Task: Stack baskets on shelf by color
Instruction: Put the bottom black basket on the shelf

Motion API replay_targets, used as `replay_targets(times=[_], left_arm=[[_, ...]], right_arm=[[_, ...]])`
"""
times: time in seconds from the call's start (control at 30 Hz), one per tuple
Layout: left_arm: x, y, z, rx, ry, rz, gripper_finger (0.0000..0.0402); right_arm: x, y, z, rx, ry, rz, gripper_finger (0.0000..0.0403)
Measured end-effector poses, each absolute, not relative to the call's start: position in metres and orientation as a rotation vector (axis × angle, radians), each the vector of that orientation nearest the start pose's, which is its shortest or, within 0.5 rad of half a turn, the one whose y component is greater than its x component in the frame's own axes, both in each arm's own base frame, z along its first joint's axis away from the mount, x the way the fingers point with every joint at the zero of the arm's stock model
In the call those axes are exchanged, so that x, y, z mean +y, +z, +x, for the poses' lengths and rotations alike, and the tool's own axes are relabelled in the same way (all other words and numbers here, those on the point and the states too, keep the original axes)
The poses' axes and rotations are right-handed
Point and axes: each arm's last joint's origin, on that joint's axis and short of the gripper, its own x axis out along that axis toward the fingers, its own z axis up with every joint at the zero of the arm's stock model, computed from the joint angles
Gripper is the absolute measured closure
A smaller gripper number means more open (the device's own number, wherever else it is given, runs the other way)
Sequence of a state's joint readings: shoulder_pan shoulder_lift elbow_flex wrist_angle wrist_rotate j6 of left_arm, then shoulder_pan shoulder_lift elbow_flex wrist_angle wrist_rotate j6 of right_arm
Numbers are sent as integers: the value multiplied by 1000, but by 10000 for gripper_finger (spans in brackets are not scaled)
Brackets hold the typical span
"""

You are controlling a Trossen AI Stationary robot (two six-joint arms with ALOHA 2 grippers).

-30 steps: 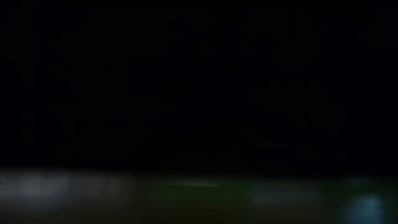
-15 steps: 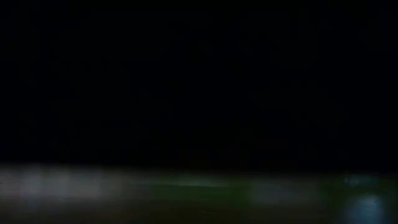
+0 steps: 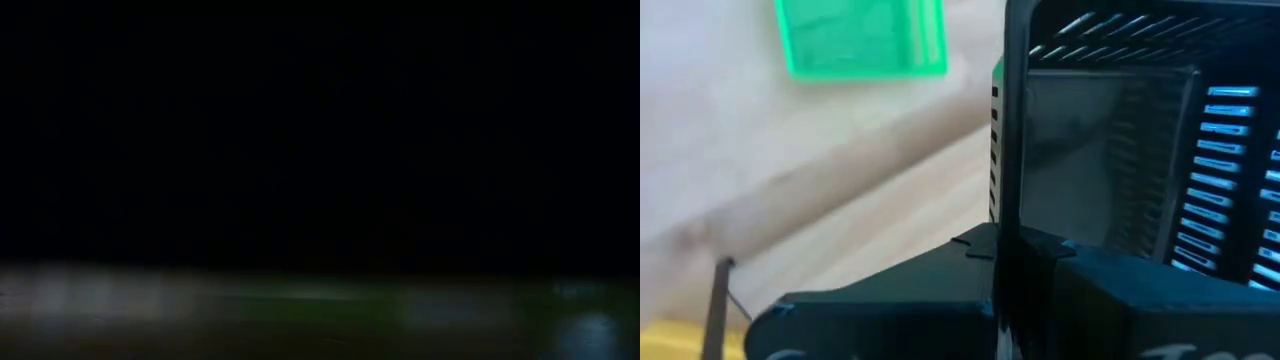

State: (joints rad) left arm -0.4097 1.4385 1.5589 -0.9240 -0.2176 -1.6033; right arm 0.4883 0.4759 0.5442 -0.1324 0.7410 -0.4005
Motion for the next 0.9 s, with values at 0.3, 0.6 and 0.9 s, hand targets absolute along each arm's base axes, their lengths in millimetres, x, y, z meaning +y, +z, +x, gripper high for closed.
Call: replay_targets(times=[0.3, 0.6, 0.9], left_arm=[[-161, 341, 292, 857, 522, -1368, 401], [-191, 306, 302, 912, 662, -1441, 401], [-222, 279, 297, 1026, 784, -1523, 401]], right_arm=[[37, 295, 110, 102, -239, -436, 391], [43, 295, 111, 62, -13, -463, 391], [47, 295, 111, 29, 135, -476, 391]])
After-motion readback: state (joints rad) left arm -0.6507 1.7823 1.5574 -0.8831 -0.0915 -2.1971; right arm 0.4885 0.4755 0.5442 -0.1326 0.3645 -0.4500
